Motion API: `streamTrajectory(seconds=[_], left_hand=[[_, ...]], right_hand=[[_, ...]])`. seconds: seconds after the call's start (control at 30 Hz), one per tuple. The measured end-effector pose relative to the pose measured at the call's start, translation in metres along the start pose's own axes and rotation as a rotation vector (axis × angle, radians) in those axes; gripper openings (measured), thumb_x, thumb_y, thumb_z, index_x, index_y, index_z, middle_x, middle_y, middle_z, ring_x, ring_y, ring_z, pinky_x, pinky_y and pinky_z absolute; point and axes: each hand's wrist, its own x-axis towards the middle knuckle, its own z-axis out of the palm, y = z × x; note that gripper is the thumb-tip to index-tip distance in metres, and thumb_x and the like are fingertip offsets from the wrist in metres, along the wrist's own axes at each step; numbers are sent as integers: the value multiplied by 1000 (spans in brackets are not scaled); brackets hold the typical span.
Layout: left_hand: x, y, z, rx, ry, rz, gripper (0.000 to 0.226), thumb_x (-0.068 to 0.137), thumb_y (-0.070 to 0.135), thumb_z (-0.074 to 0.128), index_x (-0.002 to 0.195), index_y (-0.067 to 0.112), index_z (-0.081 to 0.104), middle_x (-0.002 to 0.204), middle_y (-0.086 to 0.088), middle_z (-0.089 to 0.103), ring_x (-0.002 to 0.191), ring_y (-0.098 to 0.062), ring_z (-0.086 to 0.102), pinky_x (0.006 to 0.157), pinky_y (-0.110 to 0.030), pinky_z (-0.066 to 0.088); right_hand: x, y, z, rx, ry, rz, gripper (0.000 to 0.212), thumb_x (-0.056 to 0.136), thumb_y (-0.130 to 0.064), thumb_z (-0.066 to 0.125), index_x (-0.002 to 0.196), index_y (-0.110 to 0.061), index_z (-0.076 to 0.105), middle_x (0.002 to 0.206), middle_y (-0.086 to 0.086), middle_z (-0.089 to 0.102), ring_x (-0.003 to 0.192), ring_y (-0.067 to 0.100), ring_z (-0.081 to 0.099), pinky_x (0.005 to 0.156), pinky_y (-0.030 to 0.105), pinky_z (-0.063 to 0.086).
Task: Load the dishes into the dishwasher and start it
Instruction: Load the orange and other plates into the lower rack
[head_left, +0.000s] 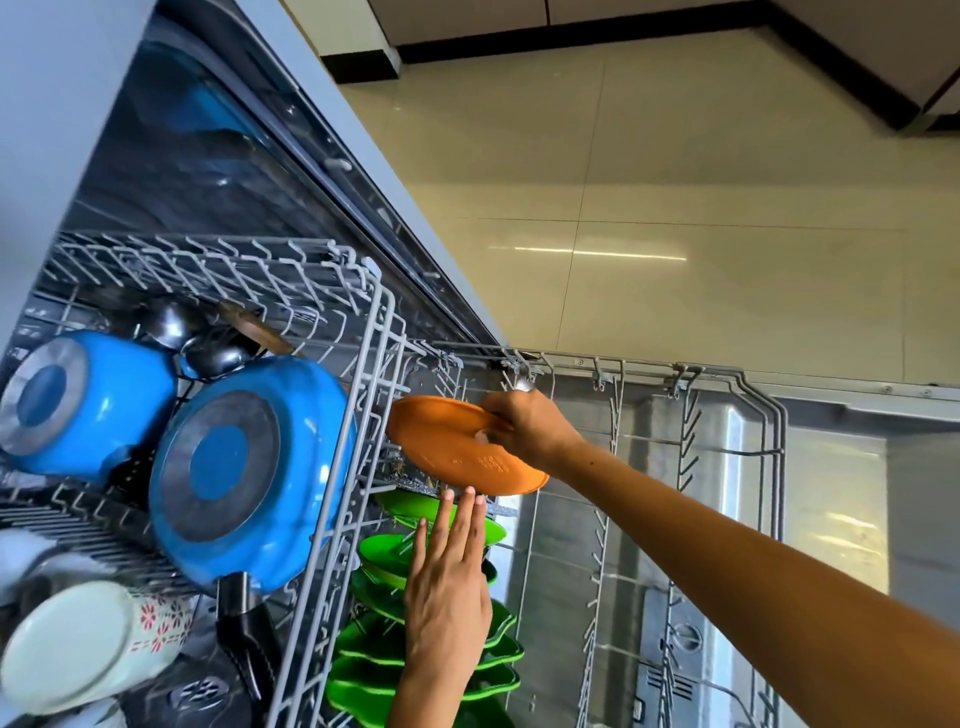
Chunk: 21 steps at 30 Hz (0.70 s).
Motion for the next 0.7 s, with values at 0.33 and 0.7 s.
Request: streamTrajectory(seconds=[0.33,0.7], left_hand=[[1,4,1,-3,14,-4,96,48,9,85,137,9,49,145,-5,43,136,-22,28,113,-38,5],[5,7,2,4,12,1,95,50,10,83,138,10,48,147,-4,42,137,-22,27,114,-38,6]], right_hand=[[8,-11,18,-89,-297,103,38,97,-11,42,135,-10,41,116,18,59,105,32,57,84,37,45],[15,-13,21,-232,-86,103,60,86,9,45,138,-20,44,111,18,62,100,35,61,84,39,48]])
